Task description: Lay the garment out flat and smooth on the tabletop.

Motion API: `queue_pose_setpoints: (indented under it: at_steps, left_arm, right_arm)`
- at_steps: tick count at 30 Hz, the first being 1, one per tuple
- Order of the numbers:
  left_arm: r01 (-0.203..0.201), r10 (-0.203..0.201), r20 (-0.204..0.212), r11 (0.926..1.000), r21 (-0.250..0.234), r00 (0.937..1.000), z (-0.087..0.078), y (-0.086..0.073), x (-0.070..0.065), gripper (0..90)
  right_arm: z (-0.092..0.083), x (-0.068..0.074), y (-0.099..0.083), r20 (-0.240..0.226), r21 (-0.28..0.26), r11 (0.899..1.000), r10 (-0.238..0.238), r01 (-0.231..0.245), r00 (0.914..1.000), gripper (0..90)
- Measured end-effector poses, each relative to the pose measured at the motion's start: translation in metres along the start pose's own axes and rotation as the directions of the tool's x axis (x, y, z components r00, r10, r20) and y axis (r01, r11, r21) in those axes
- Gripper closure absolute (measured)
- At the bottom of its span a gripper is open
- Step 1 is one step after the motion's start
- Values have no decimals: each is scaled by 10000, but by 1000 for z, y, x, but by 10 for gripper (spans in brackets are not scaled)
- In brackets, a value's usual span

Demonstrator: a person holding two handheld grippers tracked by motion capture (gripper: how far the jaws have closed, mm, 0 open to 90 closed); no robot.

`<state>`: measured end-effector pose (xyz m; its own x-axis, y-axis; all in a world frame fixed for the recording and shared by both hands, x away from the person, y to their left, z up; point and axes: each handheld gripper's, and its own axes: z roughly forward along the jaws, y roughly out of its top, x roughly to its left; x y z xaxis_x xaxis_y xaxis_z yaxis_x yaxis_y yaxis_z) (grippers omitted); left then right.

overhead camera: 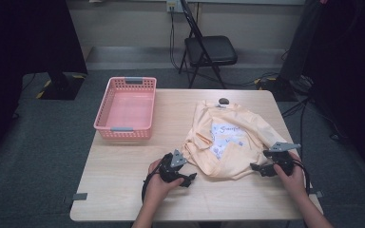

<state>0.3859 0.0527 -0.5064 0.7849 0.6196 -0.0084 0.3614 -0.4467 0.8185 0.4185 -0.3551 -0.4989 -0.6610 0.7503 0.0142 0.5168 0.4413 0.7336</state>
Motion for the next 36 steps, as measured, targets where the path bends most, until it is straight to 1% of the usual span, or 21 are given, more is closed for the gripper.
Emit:
queue_pose_setpoints:
  at_steps: [2, 5, 6, 8, 10, 12, 14, 19, 21, 23, 24, 25, 26, 27, 28, 29, 31, 32, 34, 35, 36]
  left_arm:
    - [169, -166, 96, 9993, -324, 9998, -3, 5, 1, 168]
    - [359, -358, 26, 9974, -630, 9994, -8, 14, 5, 167]
    - [530, -525, 85, 9962, -695, 9986, -8, 17, 7, 167]
    - [490, -493, -28, 9964, -694, 9988, -8, 24, 10, 165]
    - [525, -530, -44, 9958, -748, 9986, -7, 32, 14, 162]
    - [682, -687, -35, 9942, -834, 9976, -3, 41, 17, 160]
    - [742, -750, -59, 9934, -874, 9972, 1, 50, 21, 160]
    - [987, -1009, -300, 9928, -675, 9944, 21, 68, 32, 163]
    - [1027, -1053, -429, 9930, -586, 9935, 29, 76, 36, 172]
    - [1010, -1039, -754, 9940, -418, 9917, 38, 83, 39, 214]
    - [1197, -1221, -847, 9923, -330, 9889, 42, 86, 41, 245]
    - [1325, -1355, -917, 9905, -371, 9865, 46, 88, 44, 341]
    - [1381, -1406, -1010, 9899, -320, 9849, 50, 90, 46, 394]
    - [1412, -1425, -1080, 9898, -197, 9839, 55, 91, 48, 370]
    - [1520, -1533, -1193, 9882, -203, 9809, 58, 93, 50, 385]
    - [1602, -1612, -1366, 9869, -187, 9774, 62, 94, 51, 423]
    - [1567, -1574, -1487, 9875, -164, 9763, 69, 97, 55, 429]
    - [1572, -1555, -1501, 9876, -10, 9764, 72, 98, 56, 442]
    - [1428, -1355, -1730, 9893, 307, 9756, 77, 98, 57, 482]
    - [1404, -1305, -1686, 9889, 478, 9770, 79, 97, 58, 528]
    - [1439, -1335, -1664, 9882, 516, 9770, 81, 97, 58, 566]
  right_arm:
    - [0, 0, 0, -5, 0, 10000, 5, -5, 10000, 105]
    - [0, -1, 0, -43, 4, 10000, -32, 32, 10000, 104]
    - [0, -1, 0, -55, 4, 10000, -39, 39, 10000, 104]
    - [0, -1, 0, -50, 7, 10000, -56, 56, 10000, 104]
    - [0, -1, 0, -59, 7, 10000, -65, 65, 10000, 105]
    - [0, 0, 0, -63, 6, 10000, -66, 66, 10000, 105]
    - [0, -1, 0, -65, 8, 10000, -65, 66, 10000, 104]
    - [0, 0, 0, -67, 8, 10000, -57, 57, 10000, 104]
    - [0, -1, 0, -67, 6, 10000, -64, 64, 10000, 104]
    - [0, -1, 0, -72, 7, 10000, -56, 56, 10000, 104]
    - [0, -1, 0, -84, 3, 10000, -59, 59, 9999, 104]
    - [0, -1, 0, -96, 7, 10000, -61, 61, 9999, 104]
    - [0, -1, 0, -97, 6, 10000, -67, 67, 9999, 104]
    - [0, -1, 0, -100, 6, 10000, -66, 67, 9999, 104]
    - [0, -1, 0, -100, 8, 10000, -66, 66, 9999, 104]
    - [0, -1, 0, -99, 6, 10000, -65, 66, 9999, 104]
    - [0, -1, 0, -123, 10, 10000, -69, 69, 9999, 103]
    - [0, -1, 0, -136, 10, 10000, -78, 78, 9999, 103]
    - [0, -1, 0, -155, 15, 10000, -87, 88, 9998, 101]
    - [0, -2, 0, -163, 18, 10000, -94, 94, 9998, 101]
    - [0, -2, 0, -172, 19, 9999, -100, 100, 9998, 101]
